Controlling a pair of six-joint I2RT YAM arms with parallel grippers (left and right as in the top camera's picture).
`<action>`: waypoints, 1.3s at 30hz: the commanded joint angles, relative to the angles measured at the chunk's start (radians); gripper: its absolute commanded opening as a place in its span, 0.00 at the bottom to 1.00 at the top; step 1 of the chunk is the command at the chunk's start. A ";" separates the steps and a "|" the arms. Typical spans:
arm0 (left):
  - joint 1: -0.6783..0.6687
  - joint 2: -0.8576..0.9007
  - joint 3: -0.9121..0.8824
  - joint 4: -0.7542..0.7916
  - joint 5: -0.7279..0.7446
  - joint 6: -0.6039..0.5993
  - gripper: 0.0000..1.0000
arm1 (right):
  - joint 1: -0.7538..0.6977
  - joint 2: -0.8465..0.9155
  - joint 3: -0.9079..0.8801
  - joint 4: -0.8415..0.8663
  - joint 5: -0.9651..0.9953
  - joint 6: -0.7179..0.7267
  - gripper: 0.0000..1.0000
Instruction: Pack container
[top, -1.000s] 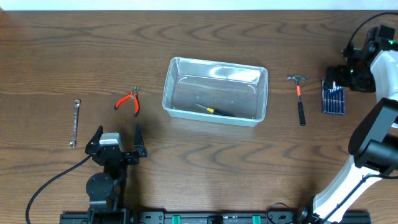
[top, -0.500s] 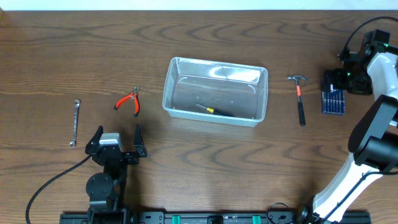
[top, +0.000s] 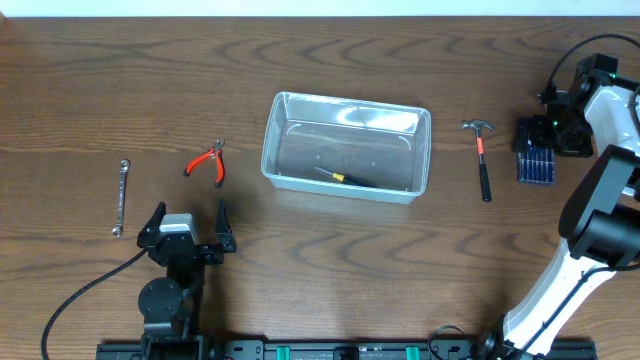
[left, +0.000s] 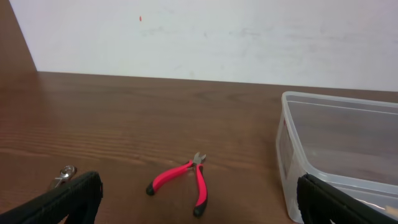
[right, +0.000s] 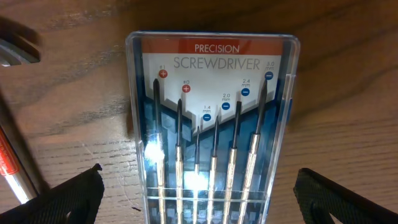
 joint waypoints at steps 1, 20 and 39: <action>0.003 -0.005 -0.015 -0.038 0.006 -0.006 0.98 | 0.003 0.017 -0.005 0.005 0.008 0.012 0.99; 0.003 -0.005 -0.015 -0.038 0.006 -0.006 0.98 | 0.004 0.058 -0.005 0.012 0.062 0.008 0.99; 0.003 -0.005 -0.015 -0.038 0.006 -0.006 0.98 | 0.004 0.058 -0.005 0.012 0.027 -0.006 0.99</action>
